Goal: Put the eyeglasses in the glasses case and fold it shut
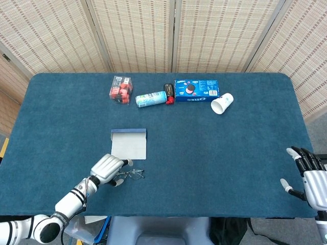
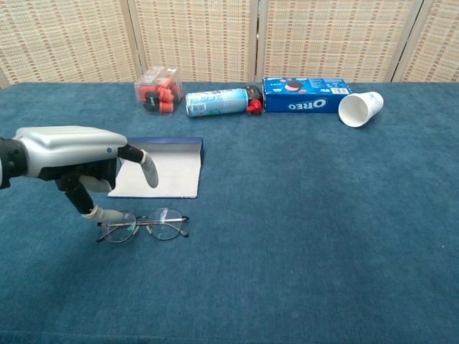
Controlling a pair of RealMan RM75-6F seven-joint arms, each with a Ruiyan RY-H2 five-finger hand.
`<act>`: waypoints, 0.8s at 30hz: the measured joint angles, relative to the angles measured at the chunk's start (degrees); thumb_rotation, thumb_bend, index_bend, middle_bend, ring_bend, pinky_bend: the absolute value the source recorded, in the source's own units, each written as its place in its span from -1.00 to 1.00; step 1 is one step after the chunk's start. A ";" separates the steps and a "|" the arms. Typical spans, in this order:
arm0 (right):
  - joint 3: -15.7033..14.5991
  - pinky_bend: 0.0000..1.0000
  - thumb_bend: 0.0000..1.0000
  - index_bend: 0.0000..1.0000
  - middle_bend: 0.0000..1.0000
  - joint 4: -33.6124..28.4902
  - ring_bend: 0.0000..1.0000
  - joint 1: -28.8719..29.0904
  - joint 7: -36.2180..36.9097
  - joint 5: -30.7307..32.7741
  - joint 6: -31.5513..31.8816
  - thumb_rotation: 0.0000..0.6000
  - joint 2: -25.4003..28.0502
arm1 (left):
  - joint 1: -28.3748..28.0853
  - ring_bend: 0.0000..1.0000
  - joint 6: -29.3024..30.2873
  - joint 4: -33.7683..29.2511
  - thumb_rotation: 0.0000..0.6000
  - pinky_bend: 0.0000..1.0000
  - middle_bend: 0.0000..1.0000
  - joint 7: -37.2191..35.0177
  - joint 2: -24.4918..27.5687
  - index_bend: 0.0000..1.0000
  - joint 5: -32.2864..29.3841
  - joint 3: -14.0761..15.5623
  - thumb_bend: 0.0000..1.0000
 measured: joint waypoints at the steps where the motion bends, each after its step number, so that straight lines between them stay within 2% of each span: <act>1: 0.06 -0.79 -0.50 -0.80 -0.77 0.01 -0.86 0.08 0.05 0.00 -0.07 1.00 0.05 | -0.66 1.00 -0.37 0.03 1.00 1.00 1.00 0.60 -0.09 -0.48 -1.58 0.09 -0.46; 8: 0.04 -0.79 -0.50 -0.81 -0.77 0.40 -0.86 0.16 0.64 0.11 -0.27 1.00 -0.05 | -6.94 1.00 -2.12 0.27 1.00 1.00 1.00 5.76 -0.86 -0.53 -14.26 1.56 -0.46; 15: -0.09 -0.79 -0.50 -0.80 -0.77 0.64 -0.86 -0.19 0.93 0.34 0.00 1.00 -0.10 | -14.08 1.00 -2.71 0.69 1.00 1.00 1.00 9.95 -2.11 -0.55 -25.86 4.35 -0.46; 21: -0.13 -0.79 -0.50 -0.81 -0.77 0.68 -0.86 -0.24 0.86 0.53 -0.12 1.00 -0.19 | -19.83 1.00 -2.74 0.52 1.00 1.00 1.00 11.95 -2.93 -0.53 -32.55 7.02 -0.46; 24: -0.13 -0.79 -0.50 -0.81 -0.77 0.70 -0.86 -0.27 0.87 0.64 -0.18 1.00 -0.21 | -20.93 1.00 -1.91 -0.79 1.00 1.00 1.00 12.27 -2.81 -0.51 -33.00 8.17 -0.46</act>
